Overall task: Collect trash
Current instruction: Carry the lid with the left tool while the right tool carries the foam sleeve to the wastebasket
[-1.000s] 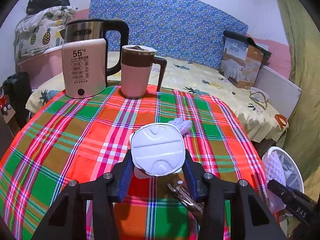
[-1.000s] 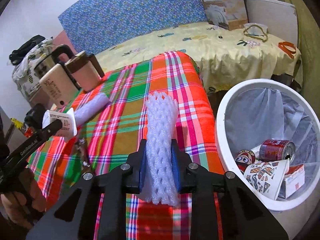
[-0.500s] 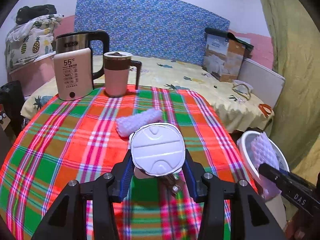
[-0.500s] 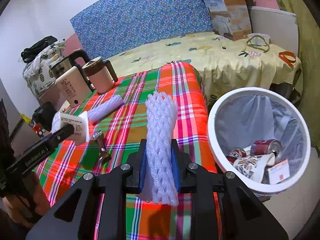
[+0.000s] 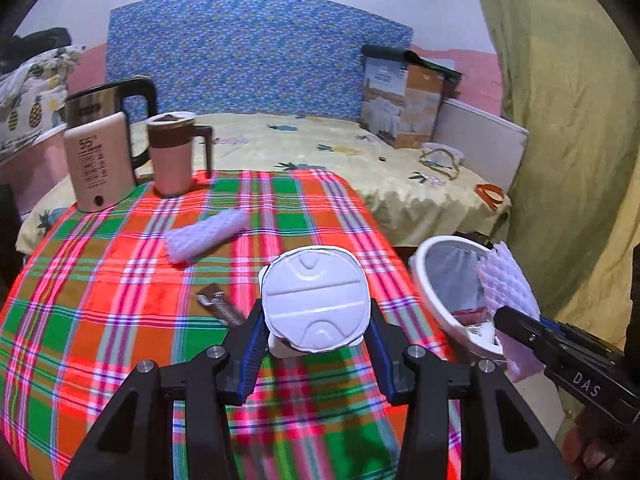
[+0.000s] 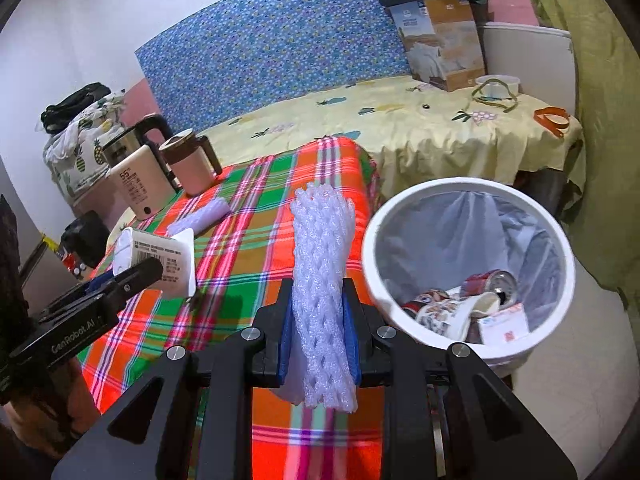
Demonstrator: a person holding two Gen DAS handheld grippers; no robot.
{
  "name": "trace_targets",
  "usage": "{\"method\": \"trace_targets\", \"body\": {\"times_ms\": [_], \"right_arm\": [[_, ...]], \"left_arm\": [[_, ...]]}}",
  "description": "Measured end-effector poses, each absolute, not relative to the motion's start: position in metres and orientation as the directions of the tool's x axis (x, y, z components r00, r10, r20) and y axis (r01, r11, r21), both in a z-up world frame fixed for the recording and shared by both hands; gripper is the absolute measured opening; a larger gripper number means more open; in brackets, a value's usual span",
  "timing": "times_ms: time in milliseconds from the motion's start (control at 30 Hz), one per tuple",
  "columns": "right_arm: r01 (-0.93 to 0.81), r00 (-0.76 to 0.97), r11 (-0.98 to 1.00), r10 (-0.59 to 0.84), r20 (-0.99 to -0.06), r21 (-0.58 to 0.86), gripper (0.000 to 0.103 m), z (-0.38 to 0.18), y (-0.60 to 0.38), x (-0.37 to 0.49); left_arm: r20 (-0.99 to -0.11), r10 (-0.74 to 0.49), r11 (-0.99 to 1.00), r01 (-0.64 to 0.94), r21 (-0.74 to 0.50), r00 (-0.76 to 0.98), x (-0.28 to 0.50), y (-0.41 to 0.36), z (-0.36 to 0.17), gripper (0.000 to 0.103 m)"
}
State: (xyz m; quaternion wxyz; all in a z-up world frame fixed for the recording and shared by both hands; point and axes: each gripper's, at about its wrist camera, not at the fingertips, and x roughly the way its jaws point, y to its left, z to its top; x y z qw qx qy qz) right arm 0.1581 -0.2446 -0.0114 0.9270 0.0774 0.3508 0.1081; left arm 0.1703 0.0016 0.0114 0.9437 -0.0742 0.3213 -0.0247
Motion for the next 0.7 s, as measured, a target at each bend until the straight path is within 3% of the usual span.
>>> {"method": "trace_targets", "body": {"times_ms": [700], "right_arm": [[0.014,0.755,0.977,0.13,-0.643,0.214,0.024,-0.02,-0.318,0.158]], "left_arm": [[-0.62,-0.256,0.966,0.209,-0.15,0.741,0.21,-0.097,0.007,0.046]]}}
